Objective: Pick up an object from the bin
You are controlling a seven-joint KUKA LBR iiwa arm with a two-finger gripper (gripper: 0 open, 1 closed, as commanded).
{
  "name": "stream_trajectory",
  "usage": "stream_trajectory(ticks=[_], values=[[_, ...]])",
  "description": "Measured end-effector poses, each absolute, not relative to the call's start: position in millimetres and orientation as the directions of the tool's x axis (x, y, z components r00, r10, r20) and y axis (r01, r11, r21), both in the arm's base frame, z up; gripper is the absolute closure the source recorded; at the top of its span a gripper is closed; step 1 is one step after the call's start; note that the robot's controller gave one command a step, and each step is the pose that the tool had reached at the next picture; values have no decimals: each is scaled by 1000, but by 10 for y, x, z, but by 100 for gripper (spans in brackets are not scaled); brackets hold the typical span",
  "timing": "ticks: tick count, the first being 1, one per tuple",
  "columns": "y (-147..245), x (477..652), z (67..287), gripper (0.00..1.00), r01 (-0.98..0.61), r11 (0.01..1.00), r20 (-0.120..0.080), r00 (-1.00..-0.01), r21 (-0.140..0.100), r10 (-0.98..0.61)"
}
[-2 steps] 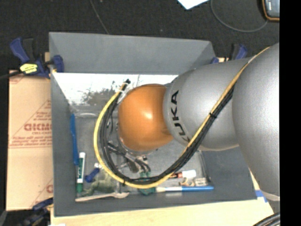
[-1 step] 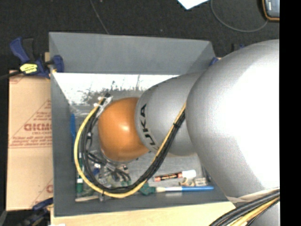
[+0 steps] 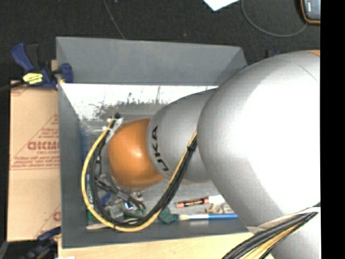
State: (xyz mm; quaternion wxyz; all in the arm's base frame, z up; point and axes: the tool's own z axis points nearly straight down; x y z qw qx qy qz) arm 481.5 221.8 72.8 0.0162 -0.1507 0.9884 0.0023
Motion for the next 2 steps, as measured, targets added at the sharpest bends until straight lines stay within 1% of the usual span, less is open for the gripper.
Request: stream_trajectory(ticks=[1, 2], values=[[1979, 4721, 705, 100, -332, 943, -5, -943, 1, -332], [1979, 4721, 705, 100, -332, 943, -5, -943, 2, -332]])
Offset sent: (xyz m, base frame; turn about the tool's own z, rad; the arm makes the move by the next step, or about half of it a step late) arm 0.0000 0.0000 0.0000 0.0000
